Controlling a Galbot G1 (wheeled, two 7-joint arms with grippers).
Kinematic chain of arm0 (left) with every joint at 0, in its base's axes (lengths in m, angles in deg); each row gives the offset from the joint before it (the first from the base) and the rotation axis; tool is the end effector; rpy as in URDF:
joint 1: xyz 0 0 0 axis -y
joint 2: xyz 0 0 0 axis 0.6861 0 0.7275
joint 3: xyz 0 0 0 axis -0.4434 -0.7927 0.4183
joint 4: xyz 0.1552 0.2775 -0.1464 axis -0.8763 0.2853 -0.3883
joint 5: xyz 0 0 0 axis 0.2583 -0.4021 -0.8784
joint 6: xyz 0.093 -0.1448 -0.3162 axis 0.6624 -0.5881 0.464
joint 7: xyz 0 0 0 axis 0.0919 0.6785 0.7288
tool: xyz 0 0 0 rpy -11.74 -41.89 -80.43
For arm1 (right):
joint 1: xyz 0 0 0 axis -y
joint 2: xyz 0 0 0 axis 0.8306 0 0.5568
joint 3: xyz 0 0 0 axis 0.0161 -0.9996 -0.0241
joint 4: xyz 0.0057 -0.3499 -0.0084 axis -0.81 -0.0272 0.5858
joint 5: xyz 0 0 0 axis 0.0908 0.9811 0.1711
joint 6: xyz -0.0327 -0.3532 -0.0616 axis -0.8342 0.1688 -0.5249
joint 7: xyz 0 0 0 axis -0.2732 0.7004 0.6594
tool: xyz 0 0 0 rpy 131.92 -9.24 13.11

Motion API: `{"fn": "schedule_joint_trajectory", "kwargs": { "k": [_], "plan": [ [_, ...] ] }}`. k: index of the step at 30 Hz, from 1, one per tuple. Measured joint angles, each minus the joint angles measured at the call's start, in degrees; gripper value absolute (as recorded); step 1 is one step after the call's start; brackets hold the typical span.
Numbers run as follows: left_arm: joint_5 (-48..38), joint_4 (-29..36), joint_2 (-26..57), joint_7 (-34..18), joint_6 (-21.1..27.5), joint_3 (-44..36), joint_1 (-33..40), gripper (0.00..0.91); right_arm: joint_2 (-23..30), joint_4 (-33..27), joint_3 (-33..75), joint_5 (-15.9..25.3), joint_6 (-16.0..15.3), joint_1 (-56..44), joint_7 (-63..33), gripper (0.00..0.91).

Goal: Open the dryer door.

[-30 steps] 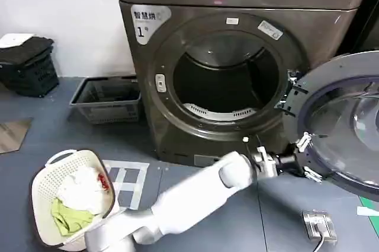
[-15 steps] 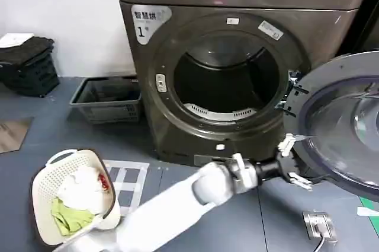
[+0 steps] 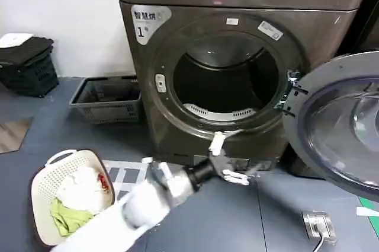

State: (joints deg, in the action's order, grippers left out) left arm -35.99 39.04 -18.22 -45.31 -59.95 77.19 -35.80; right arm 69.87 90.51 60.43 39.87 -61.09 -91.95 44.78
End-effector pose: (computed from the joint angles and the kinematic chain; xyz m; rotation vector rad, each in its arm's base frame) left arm 0.2813 -0.0720 -0.2076 1.3680 2.4992 0.3777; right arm -0.2077 -0.4626 -0.1967 -1.9025 -1.7960 0.4529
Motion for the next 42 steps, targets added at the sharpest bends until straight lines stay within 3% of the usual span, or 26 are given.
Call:
{"fn": "schedule_joint_trajectory", "kwargs": {
  "k": [11, 22, 28, 35, 42],
  "plan": [
    [-13.8, 9.2, 12.8, -8.5, 9.5, 16.7, -13.3, 0.907, -0.3, 1.1, -0.3, -0.5, 0.6, 0.6, 1.4, 0.907],
    [-38.2, 14.6, 20.2, -27.9, 22.7, 30.5, -26.0, 0.907, -0.8, 2.8, -1.8, -0.9, 0.6, 1.9, 1.8, 0.907],
    [-51.8, 14.0, 23.5, -38.8, 29.5, 35.0, -26.1, 0.907, -0.6, 3.6, -2.3, -1.2, 0.5, 1.8, 2.4, 0.907],
    [-66.1, 11.5, 25.9, -47.6, 36.2, 39.2, -25.2, 0.907, -0.6, 3.7, -2.3, -2.2, 0.8, 1.8, 3.0, 0.907],
    [-76.6, 9.5, 27.9, -52.5, 38.9, 43.6, -26.8, 0.907, -0.5, 4.0, -2.6, -2.4, 1.1, 1.8, 3.3, 0.907]
  ]
}}
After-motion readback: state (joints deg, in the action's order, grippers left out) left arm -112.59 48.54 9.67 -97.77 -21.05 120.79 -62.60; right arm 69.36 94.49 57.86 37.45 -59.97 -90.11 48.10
